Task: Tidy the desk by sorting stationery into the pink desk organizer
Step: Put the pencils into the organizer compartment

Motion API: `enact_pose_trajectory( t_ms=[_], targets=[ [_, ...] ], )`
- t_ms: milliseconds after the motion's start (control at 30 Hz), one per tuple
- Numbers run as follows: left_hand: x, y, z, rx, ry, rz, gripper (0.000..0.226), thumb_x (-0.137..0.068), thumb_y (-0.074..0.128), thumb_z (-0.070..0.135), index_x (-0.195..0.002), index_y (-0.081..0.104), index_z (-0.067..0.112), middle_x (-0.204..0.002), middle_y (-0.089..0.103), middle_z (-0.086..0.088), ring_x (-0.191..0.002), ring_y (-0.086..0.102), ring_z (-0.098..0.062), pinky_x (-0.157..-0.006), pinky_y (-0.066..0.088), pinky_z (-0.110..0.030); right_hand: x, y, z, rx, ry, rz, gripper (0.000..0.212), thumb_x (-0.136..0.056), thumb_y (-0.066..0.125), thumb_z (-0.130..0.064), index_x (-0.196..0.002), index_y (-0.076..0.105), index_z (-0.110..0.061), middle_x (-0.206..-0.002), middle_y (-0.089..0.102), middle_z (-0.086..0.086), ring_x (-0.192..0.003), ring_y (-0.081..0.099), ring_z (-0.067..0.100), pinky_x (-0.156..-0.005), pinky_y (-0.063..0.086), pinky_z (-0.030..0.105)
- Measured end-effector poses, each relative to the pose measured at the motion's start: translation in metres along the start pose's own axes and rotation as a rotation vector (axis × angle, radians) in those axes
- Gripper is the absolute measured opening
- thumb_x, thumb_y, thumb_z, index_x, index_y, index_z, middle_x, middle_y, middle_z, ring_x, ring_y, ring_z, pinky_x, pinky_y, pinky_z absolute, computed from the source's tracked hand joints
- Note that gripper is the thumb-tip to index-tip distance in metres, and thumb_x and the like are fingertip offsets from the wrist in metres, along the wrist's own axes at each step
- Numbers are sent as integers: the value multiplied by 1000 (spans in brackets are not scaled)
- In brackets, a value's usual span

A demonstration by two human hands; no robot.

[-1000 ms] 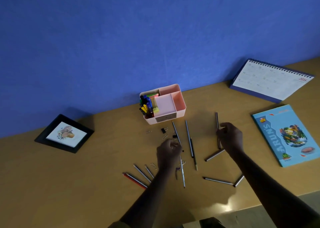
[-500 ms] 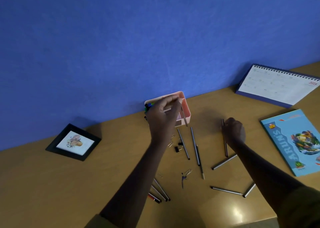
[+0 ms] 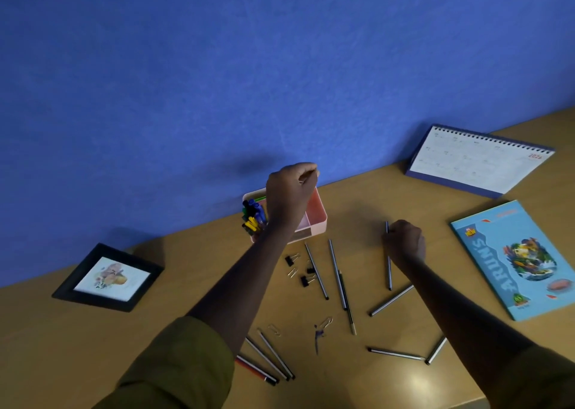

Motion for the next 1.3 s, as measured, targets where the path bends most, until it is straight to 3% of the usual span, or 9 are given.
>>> enact_pose_trajectory(
  t_ms=[133,267,367,467,600,700,867,1133,1300],
  targets=[
    [-9,11,-11,-129,29,-117,18,-99,76,20,-109,84,8,-102,84,-4,-93,80,-20,-80,65,-42,1,-2,-1,-40,4,-24,22,-95,58,-14,-109,75,-8,-107,73,18,-98,68,39,-83,62,48],
    [-18,22,-19,-219,25,-214,19,-99,72,21,-96,81,5,-91,81,-12,-86,78,-28,-77,62,-47,3,-7,0,-90,-50,-31,19,-90,63,-11,-99,80,-10,-95,73,14,-88,68,34,-77,60,45],
    [-22,29,-24,-277,25,-239,22,-101,69,26,-92,77,8,-85,78,-10,-81,74,-27,-72,59,-46,6,-12,-4,-169,-70,-26,13,-88,68,-13,-96,78,-13,-85,72,4,-80,67,25,-70,58,42],
    [-26,36,-27,-342,58,-246,24,-102,66,29,-90,75,10,-84,75,-9,-79,70,-28,-69,56,-46,9,-19,-17,-278,-82,-3,9,-86,71,-15,-93,76,-16,-82,73,0,-81,71,24,-72,62,45],
    [-30,43,-29,-367,69,-251,20,-102,68,32,-96,78,15,-90,76,-6,-83,69,-27,-68,55,-41,13,-34,-42,-434,-190,21,12,-90,76,-15,-102,74,-16,-84,77,-2,-77,76,20,-73,67,47],
    [-32,44,-31,-327,83,-251,20,-103,68,31,-105,82,17,-100,81,-4,-92,74,-26,-74,59,-40,16,-49,-68,-549,-271,29,17,-94,77,-15,-111,71,-15,-87,79,0,-77,79,19,-76,67,52],
    [-35,40,-36,-264,95,-267,28,-105,69,31,-126,80,18,-118,82,-3,-107,76,-23,-88,61,-39,22,-66,-110,-629,-427,66,18,-92,78,-16,-108,71,-13,-91,79,2,-84,79,20,-81,65,56],
    [-30,29,-42,-173,76,-195,34,-106,66,27,-135,75,10,-119,82,-8,-105,79,-22,-91,63,-40,26,-57,-144,-634,-518,56,18,-93,79,-17,-109,71,-14,-91,79,-1,-85,78,16,-81,64,54],
    [-14,17,-44,-103,14,-57,30,-107,66,24,-127,78,5,-117,82,-8,-103,79,-19,-89,62,-31,24,-34,-152,-535,-566,50,16,-93,80,-17,-107,72,-14,-91,77,-2,-84,76,15,-77,65,48]
  ],
)
Point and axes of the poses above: each hand's wrist, its own x-axis away from the middle knuckle, its own y-axis out of the palm, z = x × y, the point moved 1 cm from there along -x, towards the middle knuckle
